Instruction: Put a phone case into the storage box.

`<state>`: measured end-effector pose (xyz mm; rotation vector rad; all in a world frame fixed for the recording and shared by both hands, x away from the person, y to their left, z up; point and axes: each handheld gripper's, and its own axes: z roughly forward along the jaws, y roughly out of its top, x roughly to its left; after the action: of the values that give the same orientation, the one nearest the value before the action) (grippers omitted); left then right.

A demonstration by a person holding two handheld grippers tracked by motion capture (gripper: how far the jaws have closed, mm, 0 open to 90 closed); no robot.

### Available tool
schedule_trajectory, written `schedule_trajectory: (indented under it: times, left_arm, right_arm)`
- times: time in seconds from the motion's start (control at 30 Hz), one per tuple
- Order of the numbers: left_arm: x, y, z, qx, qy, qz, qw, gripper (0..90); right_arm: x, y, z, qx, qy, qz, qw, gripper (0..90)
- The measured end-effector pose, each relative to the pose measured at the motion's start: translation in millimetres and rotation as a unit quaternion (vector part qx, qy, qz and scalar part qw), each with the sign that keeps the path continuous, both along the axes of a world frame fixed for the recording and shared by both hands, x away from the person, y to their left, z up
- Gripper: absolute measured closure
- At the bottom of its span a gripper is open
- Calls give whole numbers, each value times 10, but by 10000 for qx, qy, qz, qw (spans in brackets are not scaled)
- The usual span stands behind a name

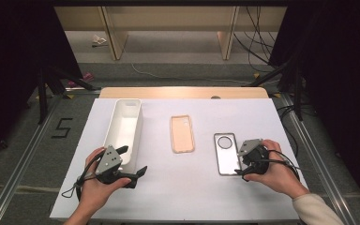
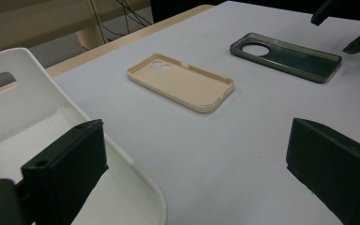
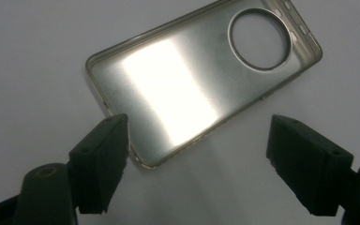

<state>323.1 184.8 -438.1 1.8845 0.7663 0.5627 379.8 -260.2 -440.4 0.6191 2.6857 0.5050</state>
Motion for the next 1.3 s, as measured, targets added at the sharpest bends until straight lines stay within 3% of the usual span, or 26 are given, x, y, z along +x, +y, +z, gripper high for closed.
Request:
schedule_trajectory:
  times: [0.17,0.3,0.57,0.87,1.17,1.3]
  left_arm:
    - [0,-2,-1,3,1,-5,10000,43]
    - [0,-2,-2,5,11,-9,10000,43]
    - [-3,2,-2,-20,7,-3,10000,43]
    - [-4,-1,-3,-32,11,-11,10000,44]
    - [-4,-4,-5,-38,17,-14,10000,44]
    - [-5,-6,-6,-41,19,-22,10000,44]
  right_arm:
    - [-5,65,-25,-241,85,238,9994,187]
    - [-3,181,-35,-694,63,587,9958,197]
    - [63,336,-76,-1110,76,818,9904,191]
    - [91,383,-121,-1380,143,908,9862,198]
    - [113,431,-137,-1500,153,1030,9832,212]
    - [117,478,-141,-1613,201,1131,9802,243]
